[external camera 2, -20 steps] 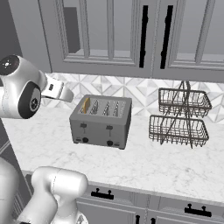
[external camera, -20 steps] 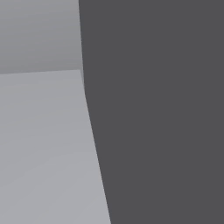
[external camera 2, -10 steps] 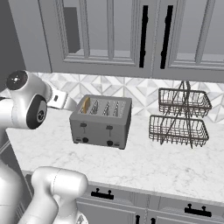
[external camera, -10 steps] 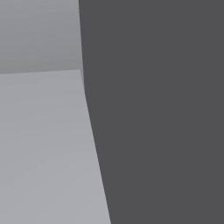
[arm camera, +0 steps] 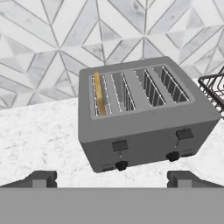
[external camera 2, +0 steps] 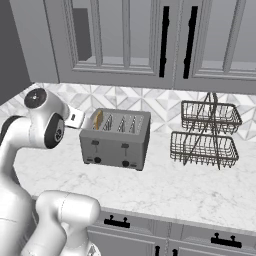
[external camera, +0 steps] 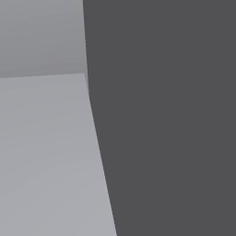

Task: Start the toaster. Once the lever pops up, take the bread to the plate on the dining counter.

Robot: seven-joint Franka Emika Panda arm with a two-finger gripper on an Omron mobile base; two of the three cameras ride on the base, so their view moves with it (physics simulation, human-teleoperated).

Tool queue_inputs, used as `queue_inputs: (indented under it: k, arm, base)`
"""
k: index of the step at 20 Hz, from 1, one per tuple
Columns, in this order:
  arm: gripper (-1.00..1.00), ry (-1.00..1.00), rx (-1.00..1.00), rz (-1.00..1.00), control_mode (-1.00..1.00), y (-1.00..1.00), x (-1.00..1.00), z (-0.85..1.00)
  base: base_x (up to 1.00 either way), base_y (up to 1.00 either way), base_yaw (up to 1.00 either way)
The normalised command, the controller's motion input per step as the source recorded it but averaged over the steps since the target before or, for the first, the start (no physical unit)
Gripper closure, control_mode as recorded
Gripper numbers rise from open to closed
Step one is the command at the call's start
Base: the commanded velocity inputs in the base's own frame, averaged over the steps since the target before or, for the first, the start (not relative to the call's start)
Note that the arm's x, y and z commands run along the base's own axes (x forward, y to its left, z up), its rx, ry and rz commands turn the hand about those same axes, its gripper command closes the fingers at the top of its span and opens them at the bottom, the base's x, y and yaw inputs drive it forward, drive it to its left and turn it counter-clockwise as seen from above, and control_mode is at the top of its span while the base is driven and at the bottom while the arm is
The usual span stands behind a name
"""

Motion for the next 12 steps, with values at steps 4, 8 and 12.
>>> queue_inputs:
  k: [4,8,12]
  arm:
    - [-1.0,0.15,0.0,0.02,-1.0,0.0,0.49,-0.26]
    - [-1.0,0.1,0.0,0.0,-1.0,0.0,0.47,-0.2]
    - [-1.0,0.02,0.0,0.0,-1.0,0.0,0.4,-0.26]
  base:
    - [0.0,0.0,0.0]
    - [0.0,0.0,0.0]
    - [0.0,0.0,0.0]
